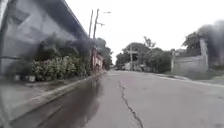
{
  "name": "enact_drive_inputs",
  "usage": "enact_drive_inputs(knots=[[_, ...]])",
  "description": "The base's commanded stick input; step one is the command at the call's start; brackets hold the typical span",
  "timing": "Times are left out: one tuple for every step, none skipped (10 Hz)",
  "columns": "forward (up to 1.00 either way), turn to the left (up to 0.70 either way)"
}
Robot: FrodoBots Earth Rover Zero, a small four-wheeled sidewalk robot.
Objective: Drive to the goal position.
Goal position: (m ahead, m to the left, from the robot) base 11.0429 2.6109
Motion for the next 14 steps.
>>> enact_drive_inputs(knots=[[0.7,-0.02],[0.7,-0.01],[0.7,0.0],[0.7,0.0],[0.7,-0.01],[0.7,-0.17],[0.7,-0.35],[0.7,-0.35],[0.7,-0.35],[0.7,-0.35],[0.7,-0.35],[0.7,-0.06],[0.7,0.0],[0.7,0.0]])
